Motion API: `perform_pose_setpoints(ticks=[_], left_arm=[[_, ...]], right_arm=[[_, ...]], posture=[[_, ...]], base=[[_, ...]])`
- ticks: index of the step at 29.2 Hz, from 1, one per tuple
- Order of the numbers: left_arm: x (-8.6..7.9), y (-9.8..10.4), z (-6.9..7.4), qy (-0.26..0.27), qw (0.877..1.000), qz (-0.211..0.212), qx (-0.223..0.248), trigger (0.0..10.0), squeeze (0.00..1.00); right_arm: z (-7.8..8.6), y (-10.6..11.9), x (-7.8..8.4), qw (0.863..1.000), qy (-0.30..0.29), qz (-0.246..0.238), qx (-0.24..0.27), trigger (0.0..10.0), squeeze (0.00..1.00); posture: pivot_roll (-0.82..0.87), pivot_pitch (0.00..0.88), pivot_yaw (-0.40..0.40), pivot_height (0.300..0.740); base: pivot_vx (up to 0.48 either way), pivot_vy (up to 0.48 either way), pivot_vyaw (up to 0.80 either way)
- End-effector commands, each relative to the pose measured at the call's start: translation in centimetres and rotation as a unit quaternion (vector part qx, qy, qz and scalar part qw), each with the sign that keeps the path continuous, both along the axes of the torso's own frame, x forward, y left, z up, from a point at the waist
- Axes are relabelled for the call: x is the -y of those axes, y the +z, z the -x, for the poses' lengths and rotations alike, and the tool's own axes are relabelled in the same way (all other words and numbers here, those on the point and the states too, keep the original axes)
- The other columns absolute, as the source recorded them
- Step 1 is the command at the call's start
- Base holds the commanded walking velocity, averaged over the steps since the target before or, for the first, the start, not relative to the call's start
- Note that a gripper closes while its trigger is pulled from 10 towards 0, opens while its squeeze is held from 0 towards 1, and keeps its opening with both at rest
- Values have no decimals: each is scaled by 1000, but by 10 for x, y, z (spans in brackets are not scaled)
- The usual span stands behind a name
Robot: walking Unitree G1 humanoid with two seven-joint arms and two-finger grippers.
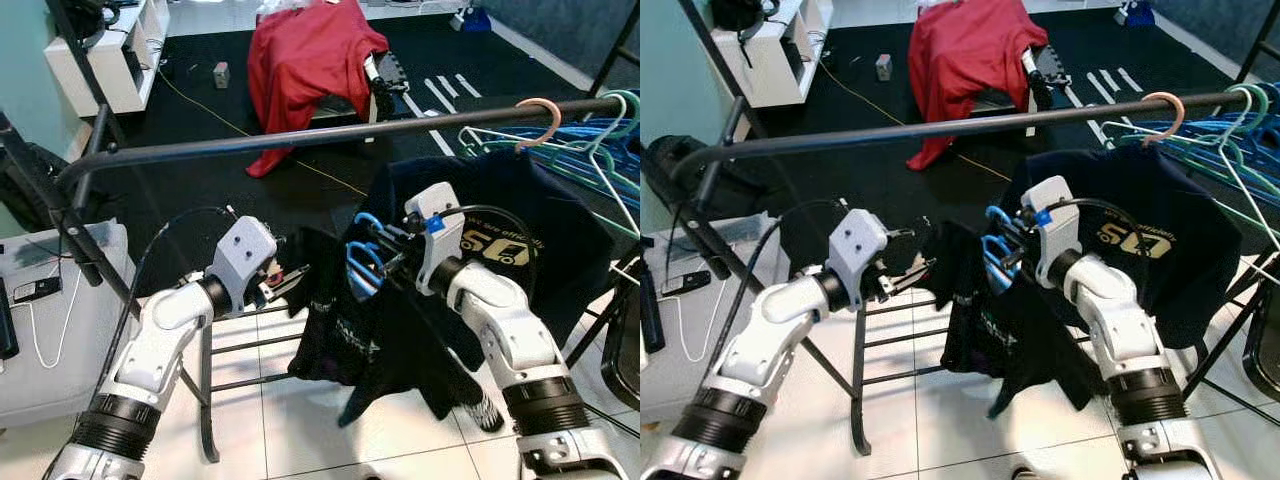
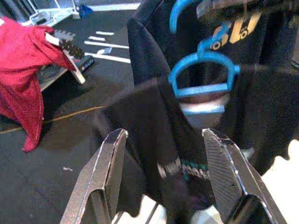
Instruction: Hang hanger
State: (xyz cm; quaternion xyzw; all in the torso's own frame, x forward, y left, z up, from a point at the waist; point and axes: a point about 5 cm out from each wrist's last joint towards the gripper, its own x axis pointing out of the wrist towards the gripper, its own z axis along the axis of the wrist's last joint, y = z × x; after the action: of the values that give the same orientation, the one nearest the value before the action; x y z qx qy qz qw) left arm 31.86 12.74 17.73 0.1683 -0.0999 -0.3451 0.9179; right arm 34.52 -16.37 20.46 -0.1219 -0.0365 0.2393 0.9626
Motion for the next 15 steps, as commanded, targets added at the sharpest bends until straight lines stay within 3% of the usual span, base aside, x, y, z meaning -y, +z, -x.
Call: perform_pose_setpoints(ticks=[1,2,7,8,11,15], left_arm=[[2,-4,2,9,1000,10,-11,10000,0],[4,-4,2,14,1000,22,-15,10000,0],[5,-3,1,24,999,40,-24,10000,0],[6,-2,0,31,997,59,-30,10000,0],[7,1,-3,40,995,79,-33,10000,0],[8,2,-4,42,995,82,-32,10000,0]], right_arm=[[-1,26,1,997,-24,6,69,0,0],[-2,39,5,992,-70,3,103,0,0],[-2,49,7,986,-107,-9,128,0,0],[0,60,7,980,-127,-20,153,0,0],[-3,78,3,976,-119,-41,176,0,0],[-5,83,2,976,-112,-49,180,0,0]], posture=[[-107,120,14,740],[-107,122,12,740],[-108,126,14,740],[-106,132,20,740],[-107,134,28,740],[-107,134,28,740]], base=[[0,0,0],[0,0,0],[0,0,0],[0,0,0],[0,0,0],[0,0,0]])
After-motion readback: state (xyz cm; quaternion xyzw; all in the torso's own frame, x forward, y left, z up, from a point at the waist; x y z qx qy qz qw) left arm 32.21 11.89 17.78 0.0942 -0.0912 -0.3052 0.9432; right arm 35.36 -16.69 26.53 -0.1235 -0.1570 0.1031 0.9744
